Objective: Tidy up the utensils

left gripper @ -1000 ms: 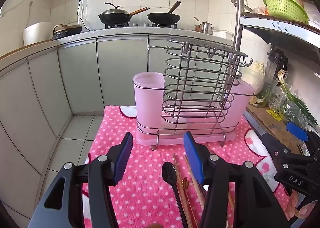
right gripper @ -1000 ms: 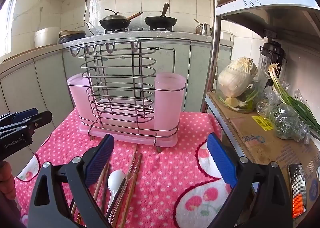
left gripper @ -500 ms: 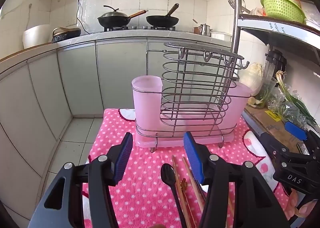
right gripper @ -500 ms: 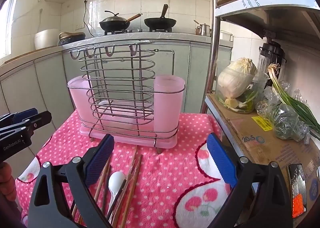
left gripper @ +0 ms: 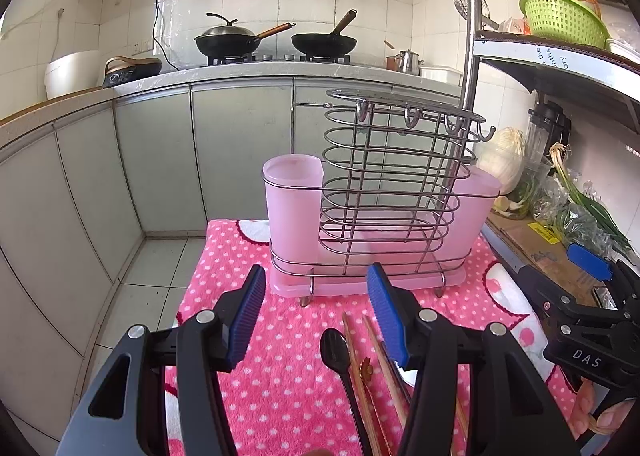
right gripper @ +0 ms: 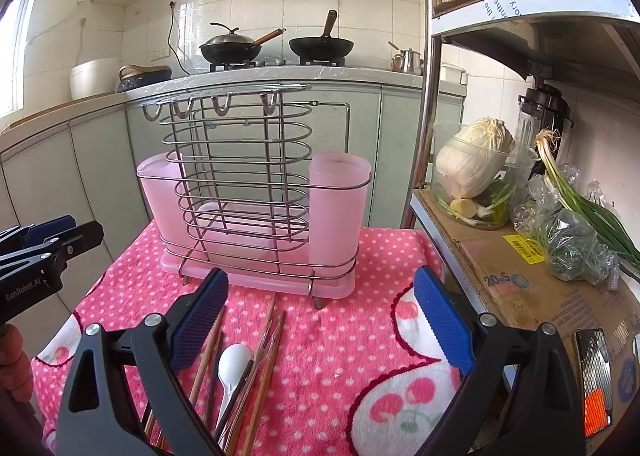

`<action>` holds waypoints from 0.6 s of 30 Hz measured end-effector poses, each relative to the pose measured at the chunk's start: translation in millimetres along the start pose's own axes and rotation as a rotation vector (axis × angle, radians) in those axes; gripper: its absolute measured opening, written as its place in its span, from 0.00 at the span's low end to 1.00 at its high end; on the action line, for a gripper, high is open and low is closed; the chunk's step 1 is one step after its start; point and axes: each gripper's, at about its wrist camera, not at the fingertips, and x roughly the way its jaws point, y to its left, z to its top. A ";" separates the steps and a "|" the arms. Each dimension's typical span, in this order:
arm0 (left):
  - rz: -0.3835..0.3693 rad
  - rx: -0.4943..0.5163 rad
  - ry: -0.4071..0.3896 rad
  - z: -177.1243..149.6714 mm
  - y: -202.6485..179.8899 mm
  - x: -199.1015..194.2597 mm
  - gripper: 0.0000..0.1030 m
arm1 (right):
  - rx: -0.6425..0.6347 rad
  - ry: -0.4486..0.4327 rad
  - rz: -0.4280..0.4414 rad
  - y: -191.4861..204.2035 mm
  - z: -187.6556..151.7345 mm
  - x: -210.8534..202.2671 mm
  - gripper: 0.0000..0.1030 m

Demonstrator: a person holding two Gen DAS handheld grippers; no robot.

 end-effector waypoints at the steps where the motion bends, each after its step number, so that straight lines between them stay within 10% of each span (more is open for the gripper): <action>1: 0.000 0.000 0.000 0.6 -0.5 -0.1 0.51 | 0.000 -0.001 -0.002 0.7 -0.3 -0.7 0.92; 18: -0.005 0.001 -0.008 -0.1 2.2 -4.3 0.51 | 0.003 -0.007 0.003 0.1 0.9 -3.6 0.92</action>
